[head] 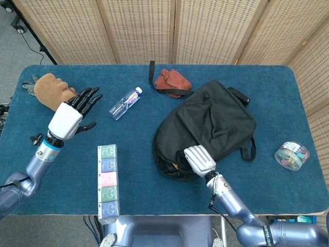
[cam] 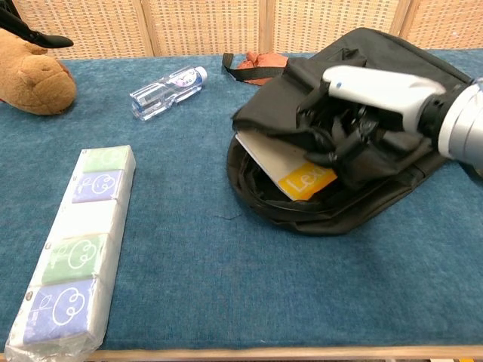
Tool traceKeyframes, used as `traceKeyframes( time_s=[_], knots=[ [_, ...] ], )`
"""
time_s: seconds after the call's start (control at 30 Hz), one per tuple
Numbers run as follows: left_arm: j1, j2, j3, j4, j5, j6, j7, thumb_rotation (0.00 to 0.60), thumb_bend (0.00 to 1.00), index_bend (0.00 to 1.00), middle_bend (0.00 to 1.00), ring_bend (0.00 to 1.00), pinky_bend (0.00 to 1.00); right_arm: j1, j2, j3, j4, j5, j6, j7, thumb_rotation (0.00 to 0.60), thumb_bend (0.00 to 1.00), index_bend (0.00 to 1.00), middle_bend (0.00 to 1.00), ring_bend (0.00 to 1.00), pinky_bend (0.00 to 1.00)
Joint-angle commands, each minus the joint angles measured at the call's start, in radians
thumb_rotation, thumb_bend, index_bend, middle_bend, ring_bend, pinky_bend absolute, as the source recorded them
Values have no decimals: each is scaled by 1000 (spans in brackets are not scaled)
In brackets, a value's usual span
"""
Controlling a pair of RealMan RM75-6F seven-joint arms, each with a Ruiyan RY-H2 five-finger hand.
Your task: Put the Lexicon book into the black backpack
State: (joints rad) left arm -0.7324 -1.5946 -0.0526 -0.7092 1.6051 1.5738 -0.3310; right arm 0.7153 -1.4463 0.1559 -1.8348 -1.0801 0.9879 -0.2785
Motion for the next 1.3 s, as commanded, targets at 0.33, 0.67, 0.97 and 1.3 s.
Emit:
traceKeyframes(
  time_s=[0.33, 0.67, 0.97, 1.3],
  knots=[
    [8, -24, -11, 22, 7, -10, -13, 600, 0, 127, 93, 125, 507, 8, 50, 4, -28, -76, -77, 149, 600, 0, 0, 0, 0, 0],
    [54, 2, -17, -18, -5, 7, -39, 600, 0, 116, 74, 125, 505, -65, 148, -28, 4, -219, 42, 159, 600, 0, 0, 0, 0, 0],
    [194, 204, 24, -373, -117, -135, 8, 600, 0, 0, 0, 0, 206, -222, 196, -109, 261, -336, 232, 245, 600, 0, 0, 0, 0, 0],
    [362, 341, 67, -626, -252, -191, 76, 600, 0, 0, 0, 0, 0, -376, 146, -179, 578, -351, 317, 444, 600, 0, 0, 0, 0, 0]
  ],
)
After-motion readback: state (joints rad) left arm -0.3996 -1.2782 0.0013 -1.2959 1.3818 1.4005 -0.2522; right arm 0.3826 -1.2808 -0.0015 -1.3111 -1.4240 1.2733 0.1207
